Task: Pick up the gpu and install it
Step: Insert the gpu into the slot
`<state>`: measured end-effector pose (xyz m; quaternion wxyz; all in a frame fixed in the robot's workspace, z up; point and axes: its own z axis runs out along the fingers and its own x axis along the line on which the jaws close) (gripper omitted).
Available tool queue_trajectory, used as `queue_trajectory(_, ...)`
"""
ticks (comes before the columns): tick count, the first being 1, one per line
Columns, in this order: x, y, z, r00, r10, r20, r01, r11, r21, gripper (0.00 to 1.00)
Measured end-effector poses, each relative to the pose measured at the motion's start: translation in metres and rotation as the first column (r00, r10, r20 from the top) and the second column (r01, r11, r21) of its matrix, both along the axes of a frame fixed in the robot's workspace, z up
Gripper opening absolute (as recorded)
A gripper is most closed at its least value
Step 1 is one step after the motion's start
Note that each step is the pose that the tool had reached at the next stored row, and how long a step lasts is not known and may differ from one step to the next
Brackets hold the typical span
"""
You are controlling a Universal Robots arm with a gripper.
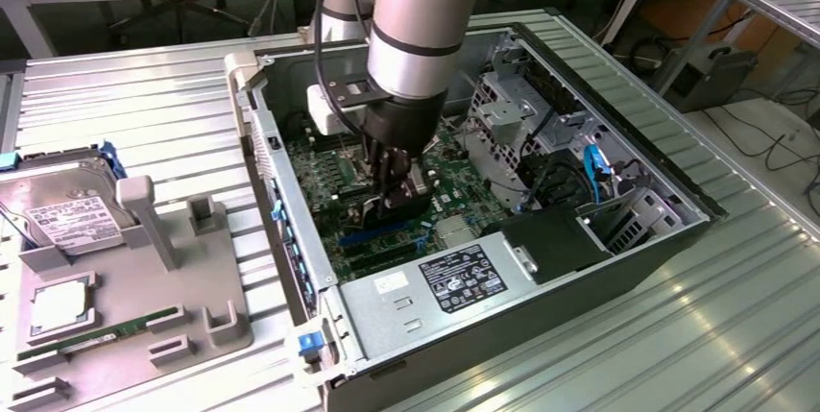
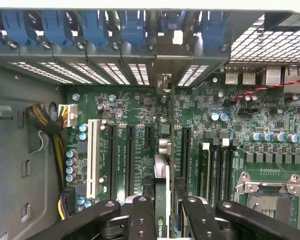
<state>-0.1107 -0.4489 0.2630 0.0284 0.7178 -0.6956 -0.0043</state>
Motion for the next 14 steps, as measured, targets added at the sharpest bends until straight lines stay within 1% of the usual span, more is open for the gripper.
queue_trajectory(1,0.000,0.0002,0.0000,1.0000,-0.007,-0.0002,0.007,0.9994,0.0332,0.26)
queue_trajectory(2,0.000,-0.0004,-0.0002,1.0000,-0.008,0.0000,0.008,0.9991,0.0413,0.26)
queue_trajectory(3,0.000,-0.0020,-0.0017,0.9998,-0.021,-0.0001,0.021,0.9989,0.0409,0.26)
queue_trajectory(5,0.000,-0.0030,-0.0055,0.9995,-0.032,-0.0002,0.032,0.9987,0.0407,0.26)
queue_trajectory(6,0.000,-0.0029,-0.0064,0.9995,-0.032,0.0004,0.032,0.9986,0.0421,0.27)
queue_trajectory(7,0.000,-0.0030,-0.0020,0.9995,-0.032,-0.0001,0.032,0.9986,0.0409,0.40)
queue_trajectory(8,0.000,-0.0030,0.0124,0.9995,-0.032,-0.0001,0.032,0.9986,0.0410,0.40)
queue_trajectory(11,0.000,-0.0030,0.0204,0.9995,-0.032,-0.0001,0.032,0.9986,0.0410,0.40)
queue_trajectory(12,0.000,-0.0029,0.0227,0.9995,-0.032,-0.0001,0.032,0.9986,0.0410,0.38)
queue_trajectory(14,-0.001,-0.0025,0.0235,0.9995,-0.032,0.0001,0.032,0.9987,0.0403,0.25)
